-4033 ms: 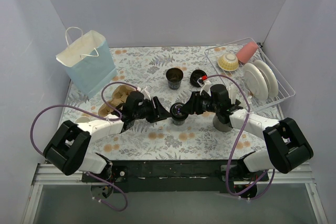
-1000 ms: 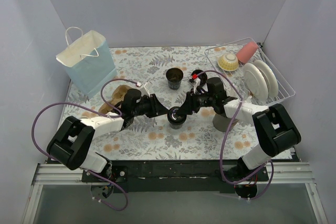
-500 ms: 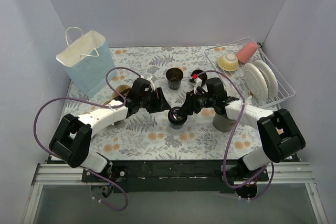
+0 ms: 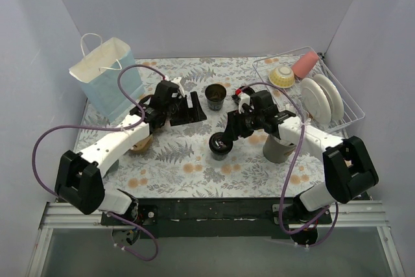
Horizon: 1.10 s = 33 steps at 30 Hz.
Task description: Pack the takeout coffee
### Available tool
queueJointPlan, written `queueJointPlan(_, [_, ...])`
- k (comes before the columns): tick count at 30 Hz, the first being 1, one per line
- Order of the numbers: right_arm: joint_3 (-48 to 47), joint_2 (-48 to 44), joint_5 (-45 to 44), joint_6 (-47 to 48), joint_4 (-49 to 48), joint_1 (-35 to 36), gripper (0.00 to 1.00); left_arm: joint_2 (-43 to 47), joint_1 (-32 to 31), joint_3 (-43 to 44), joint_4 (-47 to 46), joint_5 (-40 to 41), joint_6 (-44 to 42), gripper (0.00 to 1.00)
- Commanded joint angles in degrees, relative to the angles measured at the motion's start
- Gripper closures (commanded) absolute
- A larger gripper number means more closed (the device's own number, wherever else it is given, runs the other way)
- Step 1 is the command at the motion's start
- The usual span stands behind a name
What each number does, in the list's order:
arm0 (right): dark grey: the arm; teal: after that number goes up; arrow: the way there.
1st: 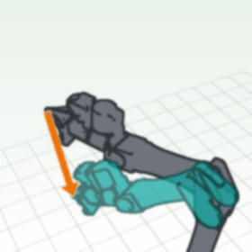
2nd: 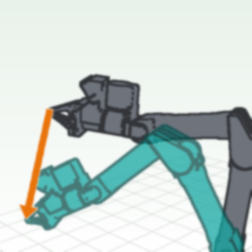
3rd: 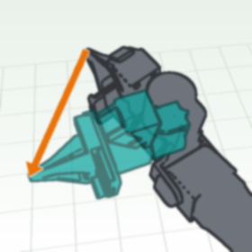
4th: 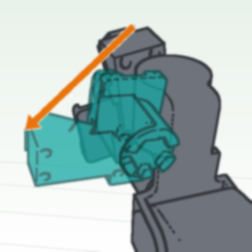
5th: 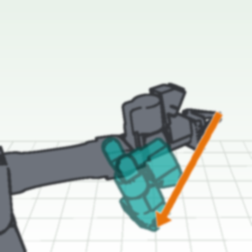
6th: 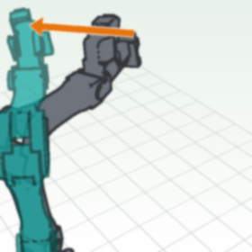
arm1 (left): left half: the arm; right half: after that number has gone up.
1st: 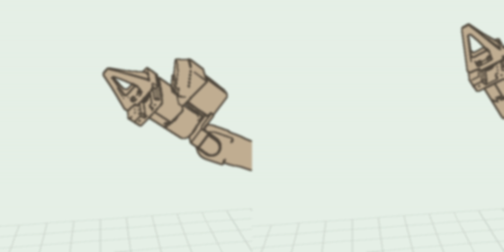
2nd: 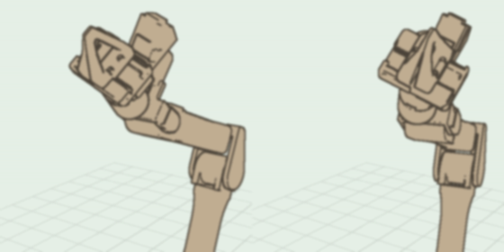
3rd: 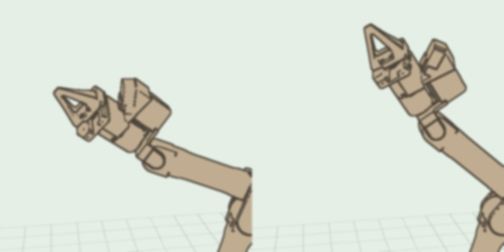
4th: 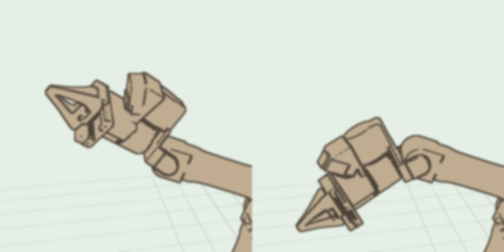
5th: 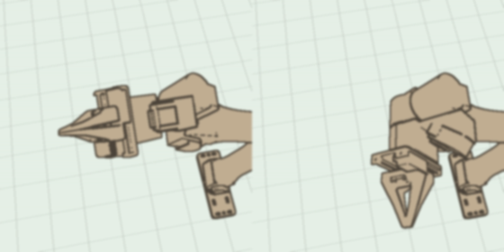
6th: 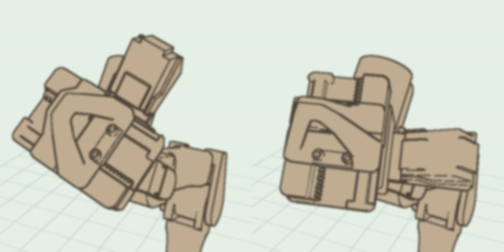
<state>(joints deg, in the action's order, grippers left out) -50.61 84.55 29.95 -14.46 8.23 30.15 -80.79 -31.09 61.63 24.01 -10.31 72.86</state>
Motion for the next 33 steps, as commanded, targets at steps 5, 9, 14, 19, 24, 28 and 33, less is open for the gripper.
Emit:
queueJointPlan(5, [-8.88, -3.34, -10.79, 2.07, 14.16, 0.26, 0.38, 10.39, 0.59, 0.7, 7.45, 11.51, -6.76, 0.02])
queueJointPlan(9, [-8.1, -6.32, -11.41, 1.27, 14.54, 1.49, 0.39, 13.9, 0.68, -3.7, 7.02, 15.13, -9.13, 0.02])
queueJointPlan(14, [-8.01, -9.49, -10.97, 9.96, 14.54, 2.8, 0.41, 18.3, 0.68, -10.46, 4.65, 16.63, -11.95, 0.02])
queueJointPlan(19, [-7.58, -11.51, -15.78, 5.35, 16.28, 5.7, 0.44, 22.34, 0.68, -13.29, 2.09, 17.16, -12.74, 0.02])
queueJointPlan(24, [-5.12, -12.04, -26.77, -9.95, 18.67, 8.95, 0.46, 24.02, 0.68, -13.99, 1.57, 18.3, -12.83, 0.02])
queueJointPlan(28, [-4.06, -13.8, -33.72, -24.6, 19.97, 10.98, 0.51, 23.58, 0.68, -13.81, 1.92, 18.39, -12.83, 0.02])
queueJointPlan(33, [-2.48, -16.08, -37.86, -35.27, 19.55, 14.58, 0.52, 23.75, 0.68, -13.9, 2.18, 18.92, -12.74, 0.02])
